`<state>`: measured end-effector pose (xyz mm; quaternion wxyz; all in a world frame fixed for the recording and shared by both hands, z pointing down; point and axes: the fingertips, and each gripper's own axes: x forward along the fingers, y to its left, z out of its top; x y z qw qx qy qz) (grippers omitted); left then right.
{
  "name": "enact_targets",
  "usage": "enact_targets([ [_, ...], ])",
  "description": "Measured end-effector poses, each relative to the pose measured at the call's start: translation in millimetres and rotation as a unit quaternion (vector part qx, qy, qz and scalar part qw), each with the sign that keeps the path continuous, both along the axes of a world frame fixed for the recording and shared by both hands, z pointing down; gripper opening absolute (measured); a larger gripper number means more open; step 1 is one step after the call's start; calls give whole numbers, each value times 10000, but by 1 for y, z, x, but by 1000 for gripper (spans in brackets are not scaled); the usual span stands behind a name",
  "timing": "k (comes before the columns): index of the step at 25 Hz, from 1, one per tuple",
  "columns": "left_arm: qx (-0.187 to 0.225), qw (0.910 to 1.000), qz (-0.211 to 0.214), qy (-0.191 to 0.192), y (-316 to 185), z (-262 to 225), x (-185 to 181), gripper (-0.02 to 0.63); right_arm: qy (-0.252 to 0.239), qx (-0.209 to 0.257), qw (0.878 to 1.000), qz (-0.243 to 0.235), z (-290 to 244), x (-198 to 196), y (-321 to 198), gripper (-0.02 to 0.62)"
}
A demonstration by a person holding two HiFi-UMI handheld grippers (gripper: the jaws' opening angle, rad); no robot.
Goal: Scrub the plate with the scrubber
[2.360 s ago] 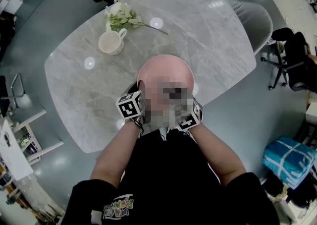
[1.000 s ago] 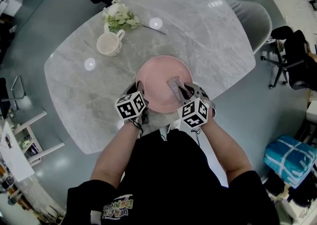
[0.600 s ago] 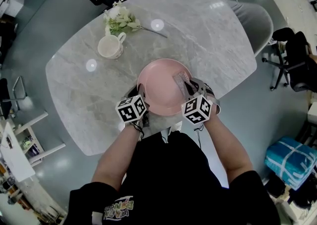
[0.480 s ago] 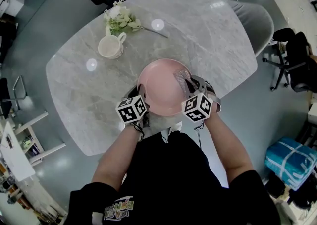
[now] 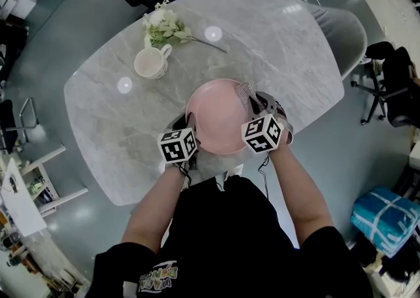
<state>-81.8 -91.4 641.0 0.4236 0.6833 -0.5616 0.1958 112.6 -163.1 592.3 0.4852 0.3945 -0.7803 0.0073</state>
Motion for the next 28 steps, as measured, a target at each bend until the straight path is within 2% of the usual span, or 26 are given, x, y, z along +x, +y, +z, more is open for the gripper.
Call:
enact_targets([
  [4,222,9982,399,-399,-6,-8,1,76,-651,-54,9973,326,-10,-2,-5,75],
  [7,632,9938,593,-691,-16,-23,2,168,-1246,-102,9909,505,-20,-3,-5,75],
  [12,1324,9832,668,-1068,-23,-62,3,144,-1788,63,9833,330,-50,-7,3,75],
  [15,1747,9773,626,-1020,-18,-95,9,56,-2242,8,9737,409,-72,-3,13,74],
  [17,2010,9736,572,-913,-11,-119,15,25,-2603,-40,9645,435,-87,2,21,75],
  [23,2609,9630,414,-531,25,-190,33,18,-3500,-72,9358,419,-131,20,52,74],
  [28,3012,9521,370,-376,75,-242,54,18,-3805,30,9244,252,-171,42,95,74],
])
